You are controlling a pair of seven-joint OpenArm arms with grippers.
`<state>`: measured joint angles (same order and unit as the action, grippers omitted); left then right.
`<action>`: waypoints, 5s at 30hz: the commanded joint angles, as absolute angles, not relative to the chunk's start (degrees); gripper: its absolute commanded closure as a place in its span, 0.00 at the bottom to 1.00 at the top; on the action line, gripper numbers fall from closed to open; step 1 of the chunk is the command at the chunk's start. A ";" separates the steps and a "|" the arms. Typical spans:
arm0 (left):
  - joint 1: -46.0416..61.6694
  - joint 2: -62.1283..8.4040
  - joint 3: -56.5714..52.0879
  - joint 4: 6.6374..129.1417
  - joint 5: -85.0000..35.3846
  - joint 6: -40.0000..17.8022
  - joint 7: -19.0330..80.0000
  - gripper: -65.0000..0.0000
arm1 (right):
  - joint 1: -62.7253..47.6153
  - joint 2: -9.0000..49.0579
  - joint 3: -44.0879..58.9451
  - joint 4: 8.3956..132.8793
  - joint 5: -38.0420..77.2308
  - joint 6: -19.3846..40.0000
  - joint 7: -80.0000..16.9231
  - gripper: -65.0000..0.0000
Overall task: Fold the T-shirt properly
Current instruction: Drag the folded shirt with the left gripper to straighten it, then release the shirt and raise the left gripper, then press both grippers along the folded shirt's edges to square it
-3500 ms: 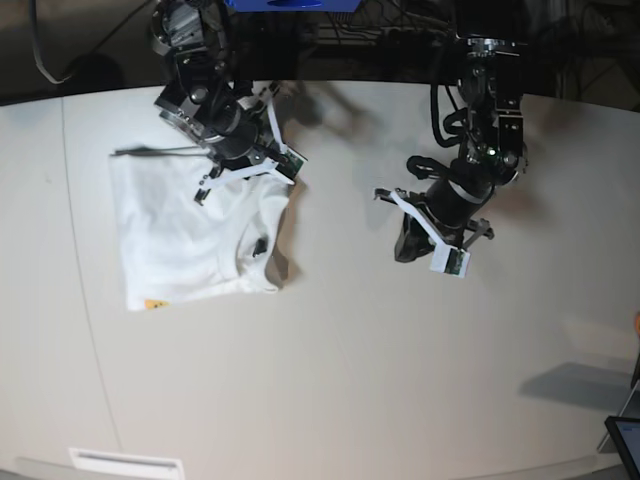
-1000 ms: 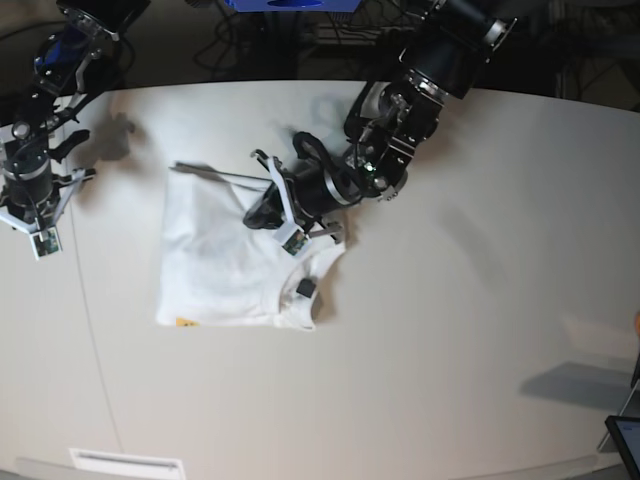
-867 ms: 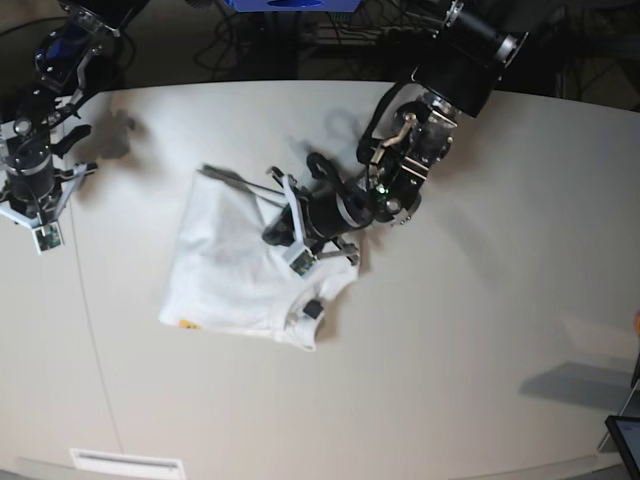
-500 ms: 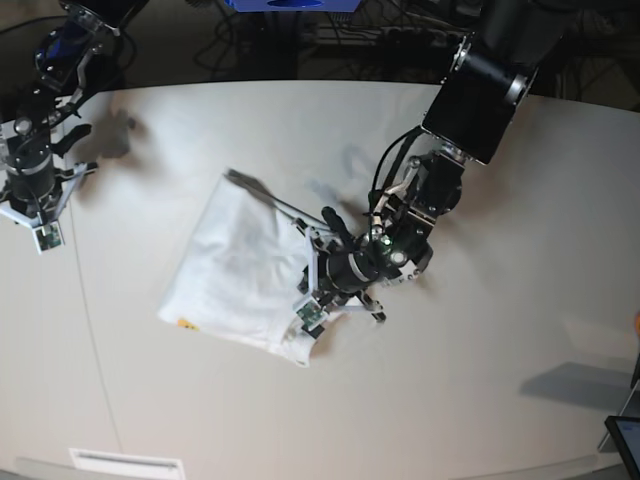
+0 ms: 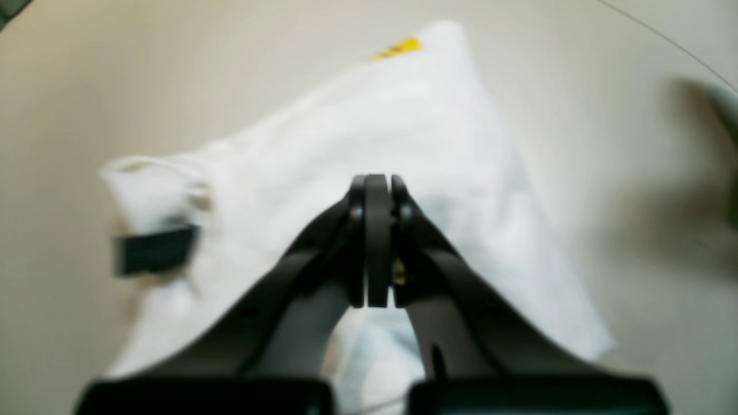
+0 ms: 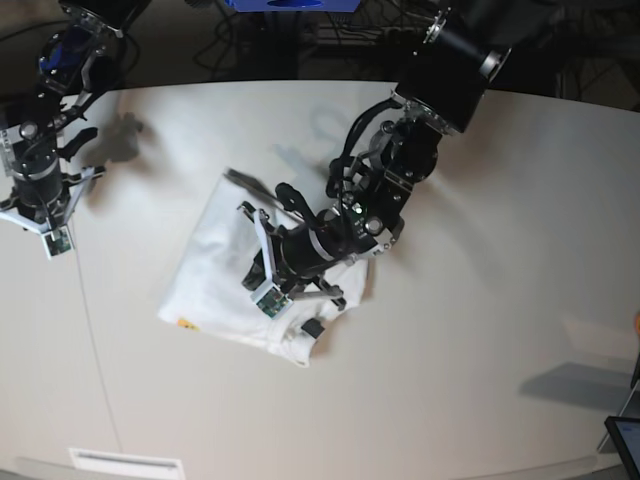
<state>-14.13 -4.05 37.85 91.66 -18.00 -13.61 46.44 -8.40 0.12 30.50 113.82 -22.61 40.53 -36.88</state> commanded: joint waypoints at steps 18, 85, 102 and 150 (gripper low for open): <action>-10.33 3.91 22.46 80.75 -17.89 -9.98 52.00 1.00 | -7.43 0.75 30.73 114.24 -22.37 40.00 -35.82 1.00; -34.59 9.00 50.95 45.85 8.13 -14.55 23.69 1.00 | -4.88 0.66 30.64 113.80 -22.46 40.00 -35.91 1.00; -33.45 9.00 43.03 56.92 6.20 -14.46 23.78 1.00 | -5.14 0.75 30.37 113.01 -22.55 40.00 -36.00 1.00; 10.86 -2.24 6.02 109.05 5.76 -14.46 27.82 1.00 | -18.77 -6.11 19.74 113.36 -22.37 40.00 -39.60 1.00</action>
